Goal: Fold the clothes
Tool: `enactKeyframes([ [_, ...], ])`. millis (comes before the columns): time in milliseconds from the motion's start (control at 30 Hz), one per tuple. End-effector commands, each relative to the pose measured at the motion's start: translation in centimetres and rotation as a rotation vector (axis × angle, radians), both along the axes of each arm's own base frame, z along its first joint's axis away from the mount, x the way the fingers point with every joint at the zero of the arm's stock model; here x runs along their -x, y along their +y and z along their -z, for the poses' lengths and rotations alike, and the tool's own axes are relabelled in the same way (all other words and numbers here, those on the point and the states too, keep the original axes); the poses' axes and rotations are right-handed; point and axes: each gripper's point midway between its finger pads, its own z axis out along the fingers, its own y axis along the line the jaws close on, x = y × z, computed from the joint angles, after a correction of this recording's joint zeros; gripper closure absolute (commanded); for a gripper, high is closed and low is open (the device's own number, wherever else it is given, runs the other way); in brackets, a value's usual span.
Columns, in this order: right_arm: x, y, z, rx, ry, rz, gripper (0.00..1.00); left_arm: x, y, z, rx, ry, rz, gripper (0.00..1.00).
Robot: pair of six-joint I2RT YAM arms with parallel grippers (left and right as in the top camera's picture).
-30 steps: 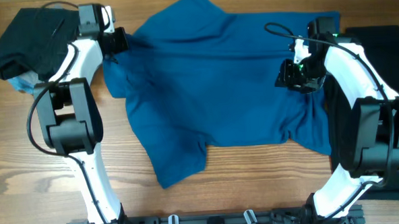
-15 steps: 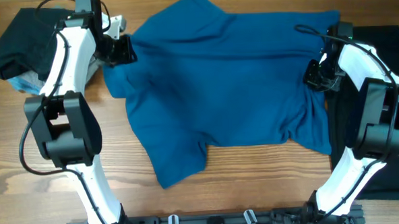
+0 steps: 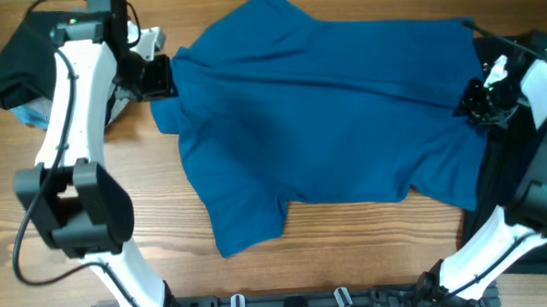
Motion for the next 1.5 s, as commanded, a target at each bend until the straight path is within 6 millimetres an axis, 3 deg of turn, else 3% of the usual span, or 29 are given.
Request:
enactKeyframes([
  [0,0.6,1.3,-3.0,-0.055,-0.024,0.022,0.66,2.6,-0.4,0.6,0.015,0.095,-0.025,0.81],
  [100,1.2,3.1,-3.4,-0.146,-0.017,-0.017,0.66,7.0,-2.7,4.9,0.083,0.278,-0.007,0.87],
  [200,1.5,4.3,-3.8,-0.206,-0.026,-0.058,0.66,10.8,-4.5,8.3,0.09,0.403,0.02,0.86],
  [267,1.6,4.8,-4.4,-0.202,-0.032,-0.092,0.66,12.3,-5.7,10.0,0.076,0.43,0.025,0.86],
  [367,1.8,5.9,-7.0,-0.178,-0.08,-0.123,0.66,14.4,-6.0,11.9,-0.029,0.456,-0.006,0.86],
  [433,2.6,6.8,-8.9,-0.17,-0.096,-0.125,0.66,16.2,-5.4,13.6,-0.122,0.493,-0.062,0.87],
  [500,3.6,7.2,-9.4,-0.183,-0.069,-0.111,0.66,17.7,-3.7,15.6,-0.207,0.517,-0.164,0.96],
  [600,5.4,6.8,-7.5,-0.153,0.03,-0.066,0.65,18.7,0.6,17.1,-0.356,0.525,-0.4,0.96],
  [700,6.6,5.9,-3.9,-0.096,0.093,0.02,0.59,18.1,4.1,17.3,-0.339,0.524,-0.541,0.96],
  [767,7.5,6.1,-2.4,-0.099,0.123,0.034,0.59,17.7,5.3,17.4,-0.322,0.516,-0.589,0.96],
  [900,11.1,5.2,1.3,-0.008,0.252,0.12,0.6,16.0,7.1,16.8,-0.286,0.48,-0.627,0.96],
  [967,13.9,6.3,2.9,-0.033,0.334,0.118,0.74,14.2,7.2,15.5,-0.268,0.439,-0.6,0.96],
  [1000,14.5,6.5,3.5,-0.036,0.346,0.119,0.94,13.6,7.2,15.0,-0.266,0.423,-0.597,0.96],
  [1067,15.4,5.9,4.8,0.019,0.367,0.19,0.96,12.9,7.3,14.1,-0.263,0.408,-0.589,0.95],
  [1167,16.0,2.3,5.9,0.2,0.364,0.32,0.96,13.1,7.1,13.3,-0.259,0.409,-0.557,0.85],
  [1233,15.1,0.2,5.8,0.217,0.31,0.38,0.96,12.9,6.3,12.9,-0.207,0.4,-0.509,0.83],
  [1300,12.3,-1.0,3.5,0.175,0.231,0.352,0.9,11.8,5.3,11.5,-0.143,0.343,-0.438,0.82],
  [1367,8.7,0.0,0.5,0.074,0.104,0.215,0.78,10.5,4.9,9.4,-0.114,0.276,-0.396,0.8],
  [1400,6.6,0.9,-1.7,0.019,0.016,0.12,0.71,9.3,4.3,7.5,-0.099,0.207,-0.353,0.8],
  [1467,3.6,2.4,-4.8,-0.023,-0.11,0.034,0.67,7.3,3.1,4.8,-0.092,0.08,-0.292,0.8],
])
